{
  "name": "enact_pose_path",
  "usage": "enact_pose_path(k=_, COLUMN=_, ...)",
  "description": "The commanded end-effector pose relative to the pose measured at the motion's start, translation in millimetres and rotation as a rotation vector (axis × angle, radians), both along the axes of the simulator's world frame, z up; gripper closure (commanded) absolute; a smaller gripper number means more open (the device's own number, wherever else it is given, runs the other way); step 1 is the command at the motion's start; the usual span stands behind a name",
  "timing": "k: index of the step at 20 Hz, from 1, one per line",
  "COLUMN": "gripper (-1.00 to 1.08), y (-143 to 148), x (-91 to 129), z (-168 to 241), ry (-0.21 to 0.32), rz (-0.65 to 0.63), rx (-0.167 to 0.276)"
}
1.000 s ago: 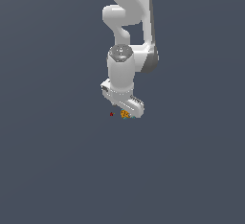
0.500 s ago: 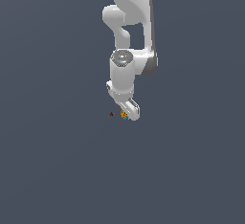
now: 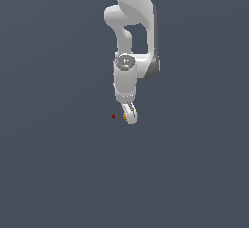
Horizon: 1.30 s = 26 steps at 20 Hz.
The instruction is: Pick up the object and move it to a goal position.
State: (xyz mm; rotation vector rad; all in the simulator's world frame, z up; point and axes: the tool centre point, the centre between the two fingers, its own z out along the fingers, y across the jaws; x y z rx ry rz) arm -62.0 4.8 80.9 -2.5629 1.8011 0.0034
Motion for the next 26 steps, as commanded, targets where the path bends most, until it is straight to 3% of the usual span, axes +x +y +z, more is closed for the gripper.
enact_pose_path(k=1, gripper=-0.92, y=0, x=-4, z=-5, ry=0.001, rz=-0.059, rx=-0.002)
enact_pose_path(k=11, gripper=-0.92, y=-1, x=-13, z=-15, ry=0.004, rz=-0.188, rx=-0.008)
enact_pose_path(k=19, gripper=-0.92, y=0, x=-14, z=-18, ry=0.005, rz=-0.195, rx=-0.008)
enact_pose_path(k=26, gripper=-0.92, y=-1, x=-15, z=-44, ry=0.005, rz=-0.198, rx=-0.008)
